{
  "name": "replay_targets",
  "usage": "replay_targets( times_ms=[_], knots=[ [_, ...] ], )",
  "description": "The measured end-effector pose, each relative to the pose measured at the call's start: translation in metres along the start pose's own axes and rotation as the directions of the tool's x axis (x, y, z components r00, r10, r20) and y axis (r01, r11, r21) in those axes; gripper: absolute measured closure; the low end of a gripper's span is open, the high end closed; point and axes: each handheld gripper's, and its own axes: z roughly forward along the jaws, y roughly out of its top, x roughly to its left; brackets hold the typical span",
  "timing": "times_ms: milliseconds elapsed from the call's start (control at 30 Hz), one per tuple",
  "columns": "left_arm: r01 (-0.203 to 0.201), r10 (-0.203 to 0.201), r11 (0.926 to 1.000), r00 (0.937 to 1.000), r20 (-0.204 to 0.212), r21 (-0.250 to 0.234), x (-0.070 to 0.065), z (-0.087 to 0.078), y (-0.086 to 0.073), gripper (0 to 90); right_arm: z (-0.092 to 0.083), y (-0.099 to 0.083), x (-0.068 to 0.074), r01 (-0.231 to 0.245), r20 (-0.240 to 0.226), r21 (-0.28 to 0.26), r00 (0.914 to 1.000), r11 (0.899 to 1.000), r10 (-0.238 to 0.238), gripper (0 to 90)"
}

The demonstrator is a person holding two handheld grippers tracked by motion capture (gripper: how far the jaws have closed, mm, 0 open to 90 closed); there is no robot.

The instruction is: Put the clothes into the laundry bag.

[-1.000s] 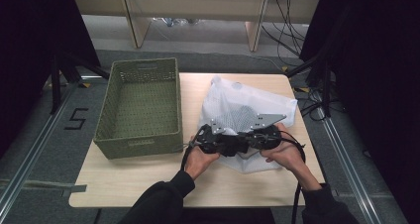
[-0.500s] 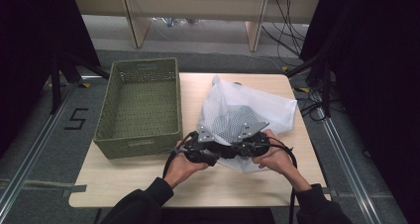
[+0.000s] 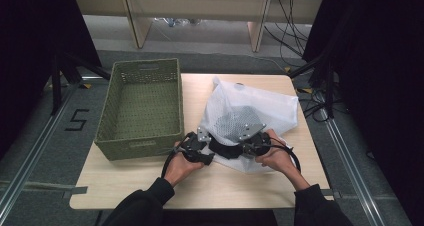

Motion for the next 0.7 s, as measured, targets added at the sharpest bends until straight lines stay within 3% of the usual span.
replay_targets(
  times_ms=[67,100,167,233,367,433,467,533,600,667,700],
  knots=[
    [0.003,-0.003,1.0000,1.0000,-0.003,0.009,0.001,0.001,-0.001,41.6,-0.002,-0.002,-0.004,0.009,0.012,0.006,0.9999,1.000,-0.009,89.6],
    [0.007,-0.007,0.9999,0.9999,-0.008,0.014,0.001,0.001,-0.002,41.9,-0.003,-0.002,-0.004,-0.014,0.023,0.008,0.9996,1.000,0.013,89.6],
    [0.015,-0.016,0.9998,0.9999,0.006,0.011,0.002,0.002,-0.002,44.0,-0.005,-0.001,-0.003,-0.016,0.021,0.003,0.9997,1.000,0.016,89.7],
    [0.004,-0.004,1.0000,0.9999,0.017,0.005,0.002,0.003,-0.001,48.7,-0.007,0.001,-0.002,0.005,0.020,-0.008,0.9998,1.000,-0.004,89.7],
    [0.003,-0.004,1.0000,0.9989,0.046,0.004,0.003,0.003,-0.001,60.0,-0.009,0.009,0.003,0.027,-0.009,-0.048,0.9996,0.998,-0.028,89.7],
    [0.008,-0.008,1.0000,0.9998,0.021,-0.003,0.003,0.004,0.000,67.1,-0.008,0.013,0.006,0.037,-0.036,-0.069,0.9986,0.997,-0.040,89.7],
    [0.004,-0.004,1.0000,0.9995,0.033,-0.004,0.004,0.003,-0.001,71.8,-0.007,0.015,0.010,0.016,-0.045,-0.064,0.9988,0.998,-0.019,89.6],
    [0.018,-0.018,0.9996,0.9996,0.022,-0.020,0.001,0.004,-0.002,79.3,-0.002,0.019,0.013,0.021,-0.070,-0.080,0.9972,0.997,-0.026,89.6],
    [0.005,-0.005,0.9999,0.9997,0.025,-0.011,-0.005,0.004,0.000,85.0,0.005,0.024,0.016,0.030,-0.096,-0.099,0.9946,0.995,-0.040,89.6],
    [-0.023,0.023,0.9997,0.9996,0.016,-0.009,-0.006,0.004,0.001,86.7,0.014,0.026,0.018,0.029,-0.107,-0.082,0.9936,0.996,-0.038,89.6],
    [-0.010,0.010,0.9999,0.9996,0.026,-0.006,-0.007,0.004,0.000,87.2,0.018,0.026,0.020,0.020,-0.104,-0.061,0.9942,0.998,-0.026,89.5]
  ],
)
